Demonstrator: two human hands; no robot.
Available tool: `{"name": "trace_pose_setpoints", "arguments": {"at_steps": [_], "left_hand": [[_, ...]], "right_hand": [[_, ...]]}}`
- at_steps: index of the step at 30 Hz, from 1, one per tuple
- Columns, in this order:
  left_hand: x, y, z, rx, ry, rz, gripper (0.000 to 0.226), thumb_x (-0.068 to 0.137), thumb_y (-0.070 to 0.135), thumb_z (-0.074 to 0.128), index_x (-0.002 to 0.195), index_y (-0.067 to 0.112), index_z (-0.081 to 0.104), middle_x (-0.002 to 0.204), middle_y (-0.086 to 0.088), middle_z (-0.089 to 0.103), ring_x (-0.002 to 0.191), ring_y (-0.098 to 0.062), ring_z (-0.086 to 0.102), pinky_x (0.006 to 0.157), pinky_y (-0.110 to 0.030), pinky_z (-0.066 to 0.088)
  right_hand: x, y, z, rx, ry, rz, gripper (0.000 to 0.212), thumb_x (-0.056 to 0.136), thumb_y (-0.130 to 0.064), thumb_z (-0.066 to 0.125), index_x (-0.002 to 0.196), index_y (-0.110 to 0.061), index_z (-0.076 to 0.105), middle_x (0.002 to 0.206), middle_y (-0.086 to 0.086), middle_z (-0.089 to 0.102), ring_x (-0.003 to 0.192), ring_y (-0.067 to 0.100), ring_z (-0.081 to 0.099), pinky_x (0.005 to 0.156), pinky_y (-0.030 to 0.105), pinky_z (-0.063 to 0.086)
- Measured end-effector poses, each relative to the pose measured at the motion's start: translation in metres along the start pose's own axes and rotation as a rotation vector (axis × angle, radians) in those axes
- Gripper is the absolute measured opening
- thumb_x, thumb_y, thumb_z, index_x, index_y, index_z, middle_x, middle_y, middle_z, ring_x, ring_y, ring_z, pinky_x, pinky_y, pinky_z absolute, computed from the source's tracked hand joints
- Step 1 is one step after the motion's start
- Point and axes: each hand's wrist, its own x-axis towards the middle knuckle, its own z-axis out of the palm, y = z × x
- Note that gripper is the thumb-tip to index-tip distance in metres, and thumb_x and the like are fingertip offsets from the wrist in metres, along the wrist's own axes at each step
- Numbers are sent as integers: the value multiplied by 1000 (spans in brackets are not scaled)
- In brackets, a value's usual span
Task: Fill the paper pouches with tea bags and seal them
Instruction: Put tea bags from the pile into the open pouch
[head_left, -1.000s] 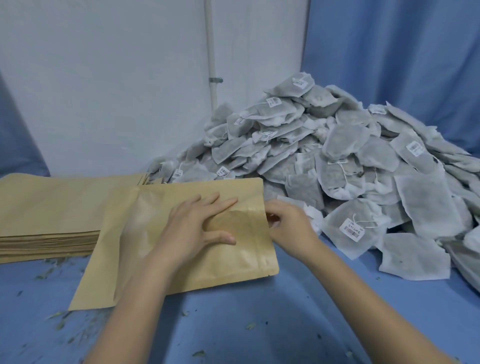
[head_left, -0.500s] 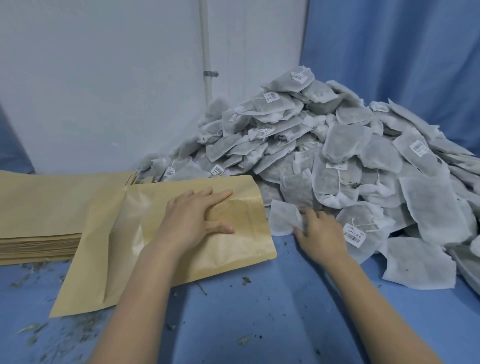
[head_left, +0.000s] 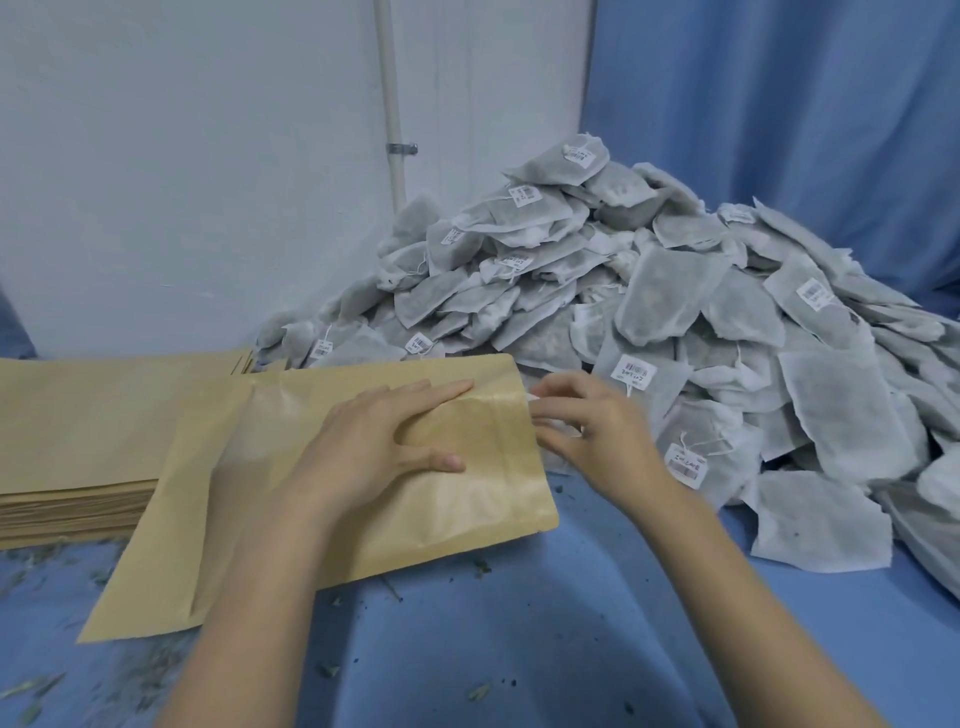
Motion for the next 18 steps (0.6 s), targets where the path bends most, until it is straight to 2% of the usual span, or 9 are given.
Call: {"name": "trace_pose_setpoints", "arguments": {"at_steps": [2, 4, 6, 8, 11, 13, 15, 16, 18], "left_hand": [[0, 5, 1, -56, -24, 46, 69, 60, 55, 69, 120, 64, 38, 131, 18, 52, 124, -7, 44, 108, -27, 31], [0, 8, 1, -135, -16, 78, 64, 60, 49, 72, 116, 64, 44, 121, 26, 55, 116, 4, 46, 99, -8, 31], [1, 7, 1, -143, -14, 88, 63, 60, 48, 74, 114, 65, 45, 115, 37, 53, 111, 14, 45, 91, 1, 29], [1, 5, 4, -152, -16, 82, 63, 64, 41, 78, 116, 63, 48, 116, 41, 51, 111, 18, 44, 90, 1, 30], [3, 4, 10, -155, -27, 93, 63, 66, 38, 80, 118, 60, 51, 118, 39, 54, 113, 18, 45, 93, -2, 31], [3, 5, 13, -150, -47, 105, 63, 65, 40, 79, 116, 64, 50, 116, 41, 53, 113, 19, 44, 90, 1, 30], [5, 4, 15, -133, -70, 103, 64, 64, 42, 79, 116, 65, 49, 118, 40, 52, 114, 18, 44, 92, -1, 30], [5, 4, 16, -127, -69, 97, 64, 65, 43, 79, 116, 65, 48, 120, 38, 52, 115, 16, 44, 94, -3, 31], [5, 3, 16, -114, -23, 83, 65, 66, 42, 78, 119, 64, 46, 122, 36, 52, 116, 11, 45, 97, -9, 33]], "right_hand": [[0, -11, 6, 318, -67, 95, 41, 73, 6, 72, 94, -29, 70, 100, -10, 66, 90, -7, 59, 71, 4, 43], [-3, -10, 9, 538, -227, 207, 47, 79, 5, 67, 100, -36, 62, 94, -21, 68, 87, -11, 62, 68, 5, 46], [-5, -5, 11, 377, -356, 202, 38, 85, -2, 63, 98, -37, 58, 91, -19, 68, 84, -9, 62, 69, 11, 49], [-5, 0, 17, 252, -381, 243, 34, 93, -7, 52, 76, -37, 58, 72, -18, 59, 66, -12, 55, 63, 11, 42], [-8, 3, 22, 320, -448, 363, 69, 102, -14, 32, 40, -27, 58, 41, -17, 47, 37, -7, 44, 50, 14, 35], [-5, 3, 25, 413, -480, 435, 51, 100, -9, 35, 58, -30, 55, 50, -17, 52, 40, -10, 47, 45, 7, 36], [-7, -3, 18, 583, -520, 511, 23, 88, -13, 57, 84, -35, 52, 76, -18, 58, 62, -13, 55, 55, 4, 42], [-8, -3, 14, 565, -541, 474, 22, 80, -20, 62, 93, -36, 55, 82, -19, 61, 71, -11, 58, 60, 6, 44], [-4, -2, 12, 554, -368, 399, 23, 75, -17, 65, 91, -33, 63, 78, -18, 67, 71, -8, 60, 61, 8, 45]]}}
